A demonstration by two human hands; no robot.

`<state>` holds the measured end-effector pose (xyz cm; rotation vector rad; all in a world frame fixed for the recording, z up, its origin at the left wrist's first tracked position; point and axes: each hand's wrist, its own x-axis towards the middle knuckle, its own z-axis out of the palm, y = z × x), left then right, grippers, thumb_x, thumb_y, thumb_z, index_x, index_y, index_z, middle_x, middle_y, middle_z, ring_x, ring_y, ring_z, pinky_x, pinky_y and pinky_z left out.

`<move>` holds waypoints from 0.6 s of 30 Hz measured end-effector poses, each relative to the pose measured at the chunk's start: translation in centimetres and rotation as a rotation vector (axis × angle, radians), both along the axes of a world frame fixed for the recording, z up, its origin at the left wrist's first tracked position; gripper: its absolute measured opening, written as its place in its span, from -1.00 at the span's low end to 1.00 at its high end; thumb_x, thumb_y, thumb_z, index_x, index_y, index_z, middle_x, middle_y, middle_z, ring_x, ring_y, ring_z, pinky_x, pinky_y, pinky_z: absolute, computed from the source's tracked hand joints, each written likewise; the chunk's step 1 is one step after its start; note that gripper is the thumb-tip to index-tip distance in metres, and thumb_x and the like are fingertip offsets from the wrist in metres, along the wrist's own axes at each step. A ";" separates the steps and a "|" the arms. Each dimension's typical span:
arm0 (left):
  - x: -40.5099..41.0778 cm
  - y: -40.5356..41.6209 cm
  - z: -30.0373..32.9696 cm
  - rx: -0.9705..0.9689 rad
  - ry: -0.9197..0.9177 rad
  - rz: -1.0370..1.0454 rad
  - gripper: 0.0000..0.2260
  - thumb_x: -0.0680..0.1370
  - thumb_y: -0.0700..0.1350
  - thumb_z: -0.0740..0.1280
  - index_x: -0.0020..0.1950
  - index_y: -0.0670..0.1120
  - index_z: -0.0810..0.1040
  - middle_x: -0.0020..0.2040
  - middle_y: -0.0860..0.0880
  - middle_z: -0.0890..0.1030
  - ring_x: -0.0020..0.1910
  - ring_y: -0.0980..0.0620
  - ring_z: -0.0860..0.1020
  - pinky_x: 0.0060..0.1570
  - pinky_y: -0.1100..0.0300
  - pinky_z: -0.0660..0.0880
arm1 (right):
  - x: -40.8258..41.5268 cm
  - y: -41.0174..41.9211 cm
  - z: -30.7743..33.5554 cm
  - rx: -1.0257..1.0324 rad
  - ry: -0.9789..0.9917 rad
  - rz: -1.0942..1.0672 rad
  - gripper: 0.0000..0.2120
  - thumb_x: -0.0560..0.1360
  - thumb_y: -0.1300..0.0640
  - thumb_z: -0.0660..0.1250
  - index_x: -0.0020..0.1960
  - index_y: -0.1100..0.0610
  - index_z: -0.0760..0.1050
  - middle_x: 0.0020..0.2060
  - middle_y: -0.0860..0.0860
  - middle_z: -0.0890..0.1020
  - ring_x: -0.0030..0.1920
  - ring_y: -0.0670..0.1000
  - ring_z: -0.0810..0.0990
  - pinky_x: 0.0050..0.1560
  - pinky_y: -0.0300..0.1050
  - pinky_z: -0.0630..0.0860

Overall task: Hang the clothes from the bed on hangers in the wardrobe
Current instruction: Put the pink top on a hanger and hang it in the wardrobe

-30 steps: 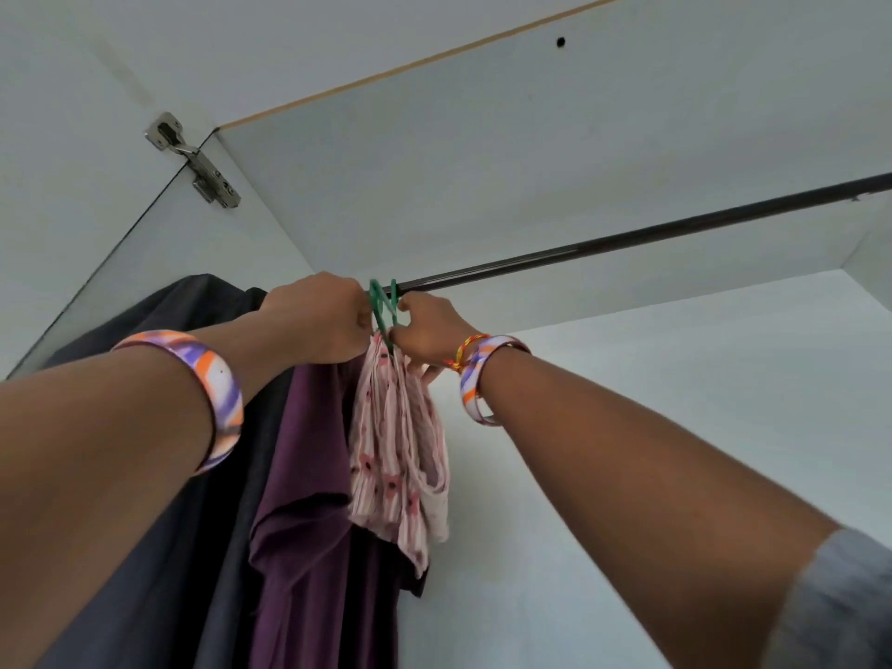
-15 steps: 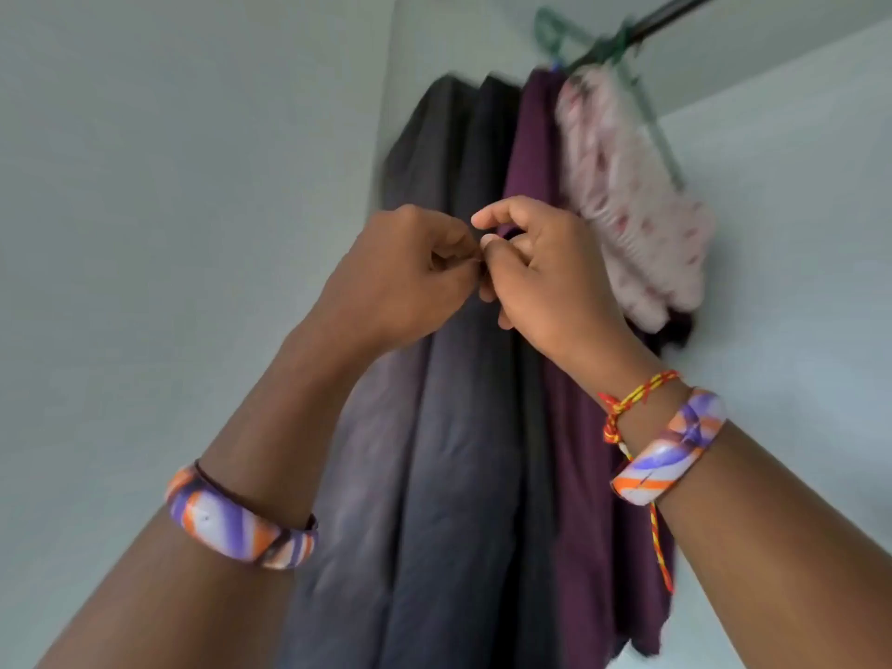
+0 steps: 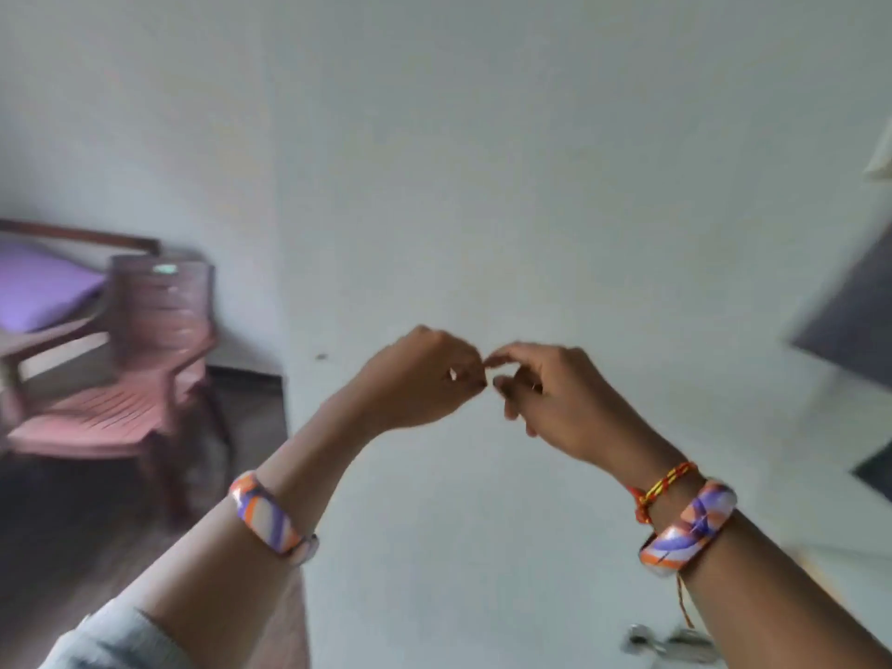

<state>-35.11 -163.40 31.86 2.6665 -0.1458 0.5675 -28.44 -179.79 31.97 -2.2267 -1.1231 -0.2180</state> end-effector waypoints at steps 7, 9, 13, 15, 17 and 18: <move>-14.4 16.0 -19.6 0.053 0.359 0.361 -0.90 0.49 -0.05 0.30 -0.10 0.03 0.61 -0.15 0.10 0.59 -0.08 0.02 0.56 -0.08 0.15 0.51 | -9.9 18.5 -20.6 -0.224 0.234 0.284 -0.81 0.55 0.07 0.22 0.04 0.06 0.59 -0.31 -0.10 0.54 -0.29 -0.08 0.49 -0.10 -0.13 0.53; -19.4 20.3 -23.8 0.077 0.454 0.419 -0.89 0.49 -0.06 0.28 -0.08 0.02 0.60 -0.11 0.04 0.60 -0.06 -0.04 0.56 -0.11 0.12 0.52 | -14.2 24.4 -25.7 -0.228 0.288 0.375 -0.72 0.55 -0.03 0.22 -0.01 0.13 0.61 -0.38 -0.08 0.58 -0.43 -0.26 0.51 -0.26 -0.35 0.47; -30.3 28.1 -28.5 0.033 0.625 0.581 -0.89 0.46 -0.08 0.25 -0.11 0.00 0.57 -0.13 0.02 0.58 -0.11 -0.05 0.54 -0.10 0.08 0.53 | -23.1 35.1 -30.3 -0.395 0.355 0.554 -0.81 0.47 0.27 0.22 -0.05 0.17 0.60 -0.29 0.12 0.68 -0.56 -0.32 0.47 -0.34 -0.39 0.42; -35.7 31.7 -29.6 0.014 0.715 0.636 -0.90 0.44 -0.06 0.26 -0.15 -0.01 0.57 -0.21 0.06 0.54 -0.18 0.01 0.51 -0.07 0.14 0.52 | -27.0 39.4 -30.8 -0.455 0.312 0.652 -0.80 0.47 0.23 0.22 -0.03 0.11 0.61 -0.29 0.07 0.67 -0.48 -0.31 0.50 -0.21 -0.32 0.48; -40.3 35.1 -30.1 -0.016 0.786 0.721 -0.88 0.41 -0.03 0.26 -0.16 0.01 0.58 -0.21 0.07 0.57 -0.17 0.03 0.55 -0.01 0.11 0.53 | -30.2 43.1 -30.9 -0.504 0.264 0.735 -0.80 0.47 0.17 0.23 0.00 0.05 0.61 -0.23 0.02 0.67 -0.23 -0.17 0.61 -0.02 -0.20 0.53; -42.3 36.5 -30.0 -0.048 0.799 0.775 -0.88 0.41 -0.02 0.27 -0.15 0.03 0.59 -0.18 0.07 0.60 -0.14 0.03 0.57 0.00 0.09 0.54 | -31.6 44.7 -30.8 -0.528 0.233 0.773 -0.80 0.48 0.15 0.23 0.02 0.05 0.61 -0.17 0.02 0.67 -0.10 -0.05 0.63 0.05 -0.13 0.53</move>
